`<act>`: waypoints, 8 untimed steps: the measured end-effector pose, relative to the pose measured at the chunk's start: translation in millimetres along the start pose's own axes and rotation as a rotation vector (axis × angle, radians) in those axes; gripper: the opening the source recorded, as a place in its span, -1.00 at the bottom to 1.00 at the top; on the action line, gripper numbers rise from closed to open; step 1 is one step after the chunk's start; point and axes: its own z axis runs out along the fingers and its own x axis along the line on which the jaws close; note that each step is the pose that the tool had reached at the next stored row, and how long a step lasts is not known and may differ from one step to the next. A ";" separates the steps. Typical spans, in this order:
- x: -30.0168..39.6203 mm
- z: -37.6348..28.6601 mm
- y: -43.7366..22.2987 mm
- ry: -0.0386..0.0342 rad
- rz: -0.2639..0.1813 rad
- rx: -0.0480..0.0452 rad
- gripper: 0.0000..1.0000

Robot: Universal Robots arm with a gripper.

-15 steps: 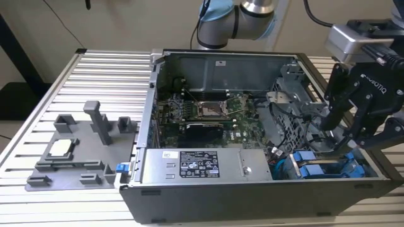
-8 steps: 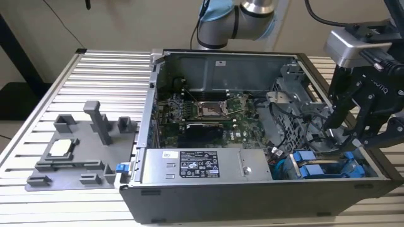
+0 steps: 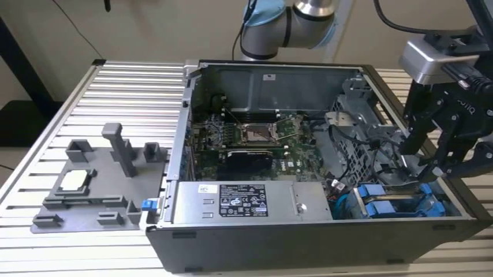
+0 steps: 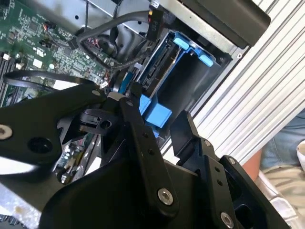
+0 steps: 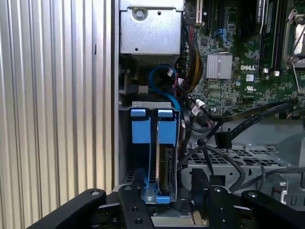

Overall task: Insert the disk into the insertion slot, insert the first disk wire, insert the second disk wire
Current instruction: 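Insert the first disk wire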

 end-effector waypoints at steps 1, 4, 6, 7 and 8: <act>-0.5 0.5 -1.2 -0.0002 -0.001 0.0000 0.05; -1.8 1.6 -5.3 -0.0004 -0.006 0.0000 0.05; -2.5 2.0 -8.4 -0.0001 -0.009 0.0000 0.05; -2.9 2.3 -10.1 -0.0001 -0.011 0.0000 0.05; -3.1 2.7 -11.7 -0.0004 -0.013 0.0000 0.05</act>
